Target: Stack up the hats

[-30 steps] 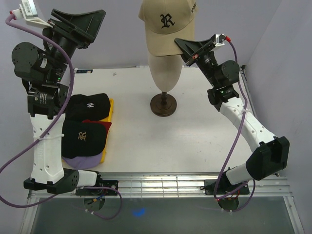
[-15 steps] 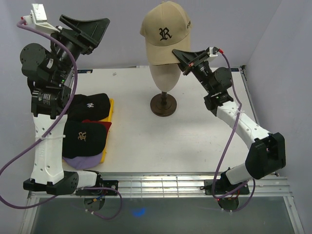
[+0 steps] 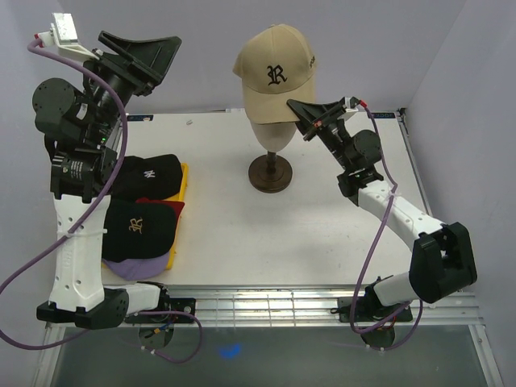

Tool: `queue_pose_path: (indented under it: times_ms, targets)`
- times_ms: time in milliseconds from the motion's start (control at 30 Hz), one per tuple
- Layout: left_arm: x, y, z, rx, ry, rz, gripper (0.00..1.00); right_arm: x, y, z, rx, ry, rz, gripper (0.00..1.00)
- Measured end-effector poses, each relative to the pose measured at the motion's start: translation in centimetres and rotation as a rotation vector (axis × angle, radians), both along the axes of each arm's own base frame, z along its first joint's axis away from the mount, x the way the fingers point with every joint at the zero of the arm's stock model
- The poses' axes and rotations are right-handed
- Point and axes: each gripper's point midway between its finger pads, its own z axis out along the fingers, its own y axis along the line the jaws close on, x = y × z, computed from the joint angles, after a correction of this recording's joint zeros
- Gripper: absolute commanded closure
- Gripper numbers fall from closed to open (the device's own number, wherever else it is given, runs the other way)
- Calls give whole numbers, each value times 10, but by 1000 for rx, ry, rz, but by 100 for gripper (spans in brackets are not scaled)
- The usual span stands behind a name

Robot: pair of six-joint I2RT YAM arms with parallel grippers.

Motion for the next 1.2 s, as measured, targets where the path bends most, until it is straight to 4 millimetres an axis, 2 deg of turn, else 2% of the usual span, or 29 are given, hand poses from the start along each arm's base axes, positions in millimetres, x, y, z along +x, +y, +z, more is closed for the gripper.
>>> queue_pose_path:
  times_ms: [600,1200]
  targets:
    - [7,-1,-18,12,46,2,16,-9,-6,-21,40,10,10,92]
    - [8,-1,-26,20,60,6,16,-11,-2,-43,-4,31,17,92]
